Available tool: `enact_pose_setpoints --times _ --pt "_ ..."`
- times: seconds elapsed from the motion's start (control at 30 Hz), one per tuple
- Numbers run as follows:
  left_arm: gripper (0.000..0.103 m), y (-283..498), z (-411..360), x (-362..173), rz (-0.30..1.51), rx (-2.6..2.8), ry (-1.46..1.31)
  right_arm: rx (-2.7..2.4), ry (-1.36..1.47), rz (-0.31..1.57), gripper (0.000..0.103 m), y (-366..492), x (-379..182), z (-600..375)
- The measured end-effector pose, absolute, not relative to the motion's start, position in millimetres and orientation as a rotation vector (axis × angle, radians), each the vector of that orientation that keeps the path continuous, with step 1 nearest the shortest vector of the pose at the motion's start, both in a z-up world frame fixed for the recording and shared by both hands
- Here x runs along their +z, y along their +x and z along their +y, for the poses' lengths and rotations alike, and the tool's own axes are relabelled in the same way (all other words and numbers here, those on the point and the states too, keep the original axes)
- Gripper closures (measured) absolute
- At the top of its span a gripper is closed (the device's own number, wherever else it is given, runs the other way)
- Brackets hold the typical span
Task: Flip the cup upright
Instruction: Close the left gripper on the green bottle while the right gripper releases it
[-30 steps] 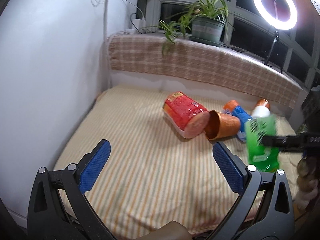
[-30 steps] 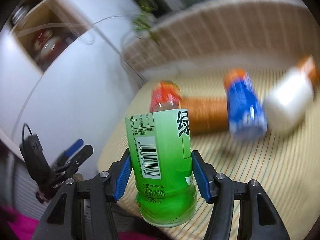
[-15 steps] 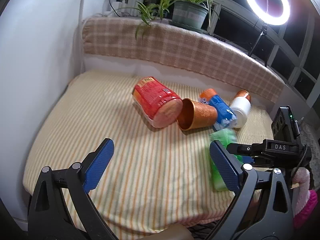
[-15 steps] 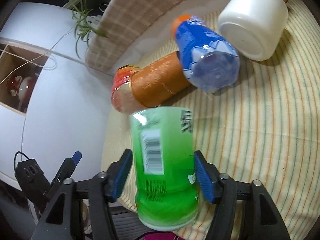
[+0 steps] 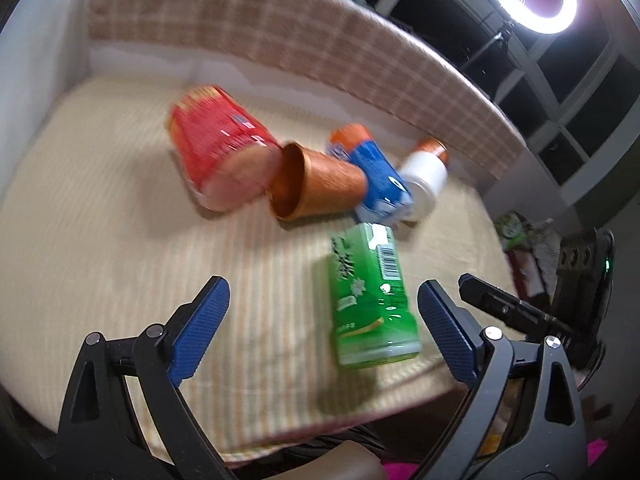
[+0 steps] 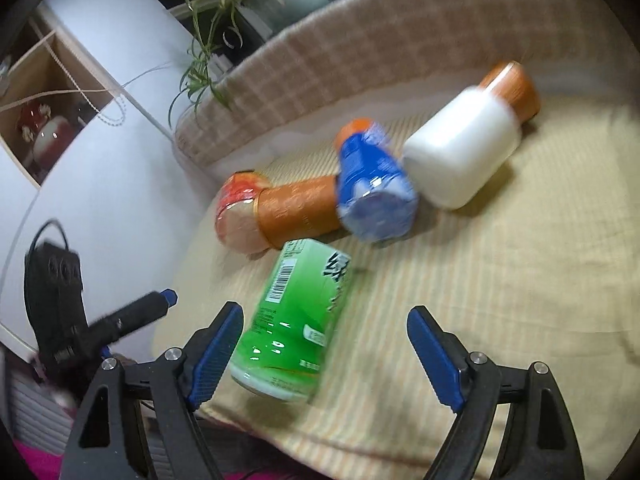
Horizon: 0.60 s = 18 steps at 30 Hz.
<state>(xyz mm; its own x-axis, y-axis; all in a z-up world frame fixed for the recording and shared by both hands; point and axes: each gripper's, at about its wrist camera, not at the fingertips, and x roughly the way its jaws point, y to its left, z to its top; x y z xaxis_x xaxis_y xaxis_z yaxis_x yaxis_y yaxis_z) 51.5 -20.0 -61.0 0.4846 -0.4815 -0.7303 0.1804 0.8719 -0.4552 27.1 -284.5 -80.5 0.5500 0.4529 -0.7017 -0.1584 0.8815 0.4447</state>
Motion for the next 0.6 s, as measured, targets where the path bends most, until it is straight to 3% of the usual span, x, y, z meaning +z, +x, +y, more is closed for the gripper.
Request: enact_pose_setpoints --times 0.5,0.6 --pt "0.009 106.0 -62.1 -91.4 1.192 -0.569 -0.453 0.230 0.365 0.885 0.016 -3.5 -76.8 -323.9" --pt "0.020 112.9 -69.1 -99.0 1.221 -0.572 -0.455 0.217 0.377 0.888 0.016 -5.7 -79.1 -329.3"
